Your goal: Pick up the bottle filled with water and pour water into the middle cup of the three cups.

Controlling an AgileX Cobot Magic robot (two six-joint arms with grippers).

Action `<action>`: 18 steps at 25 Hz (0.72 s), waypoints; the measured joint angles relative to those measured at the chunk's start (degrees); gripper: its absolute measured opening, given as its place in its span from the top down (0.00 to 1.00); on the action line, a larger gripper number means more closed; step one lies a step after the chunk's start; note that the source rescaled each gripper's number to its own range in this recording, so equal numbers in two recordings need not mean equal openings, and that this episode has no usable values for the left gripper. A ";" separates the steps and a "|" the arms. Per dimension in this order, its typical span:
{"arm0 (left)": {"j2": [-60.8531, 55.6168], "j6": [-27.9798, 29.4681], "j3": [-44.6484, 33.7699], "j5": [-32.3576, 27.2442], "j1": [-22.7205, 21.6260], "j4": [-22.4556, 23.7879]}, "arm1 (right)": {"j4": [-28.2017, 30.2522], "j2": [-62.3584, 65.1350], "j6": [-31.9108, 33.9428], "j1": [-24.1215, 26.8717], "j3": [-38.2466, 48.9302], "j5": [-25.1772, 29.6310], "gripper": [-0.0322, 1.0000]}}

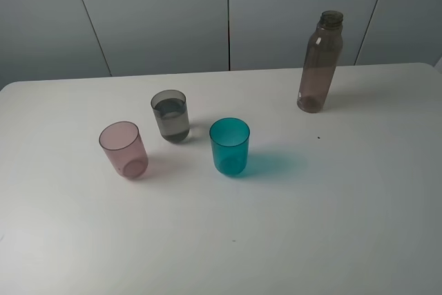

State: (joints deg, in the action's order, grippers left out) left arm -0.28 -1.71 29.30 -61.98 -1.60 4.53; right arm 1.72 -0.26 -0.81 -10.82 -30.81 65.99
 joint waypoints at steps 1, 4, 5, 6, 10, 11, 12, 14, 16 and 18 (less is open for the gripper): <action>0.00 0.00 0.00 0.00 0.00 0.00 | -0.38 0.00 0.08 0.00 0.24 -0.46 0.00; 0.00 0.00 0.00 0.00 0.00 0.00 | -1.05 0.00 0.81 0.00 0.80 -1.68 0.00; 0.00 0.00 0.00 0.00 0.00 0.00 | -1.05 0.14 0.81 0.00 1.19 -2.10 0.00; 0.00 0.00 0.00 0.00 0.00 0.00 | -1.05 0.13 1.20 0.00 1.42 -2.64 0.00; 0.00 0.00 0.00 0.00 0.00 0.00 | -1.05 0.26 1.54 0.00 1.55 -2.99 0.00; 0.00 0.00 0.00 0.00 0.00 0.00 | -1.05 0.27 1.54 0.00 1.55 -2.99 0.00; 0.00 0.00 0.00 0.00 0.00 0.00 | -1.05 0.27 1.54 0.00 1.55 -2.99 0.00; 0.00 0.00 0.00 0.00 0.00 0.00 | -1.05 0.27 1.54 0.00 1.55 -3.08 0.00; 0.00 0.00 0.00 0.00 0.00 0.00 | -1.05 0.27 1.54 1.17 1.55 -3.20 0.00; 0.00 0.00 0.00 0.00 0.00 0.00 | -1.05 0.27 1.54 3.60 1.55 -3.20 0.00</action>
State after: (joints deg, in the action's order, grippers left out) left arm -0.28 -1.71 29.30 -61.98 -1.60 4.53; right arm 0.68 0.01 0.73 -7.23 -29.26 62.80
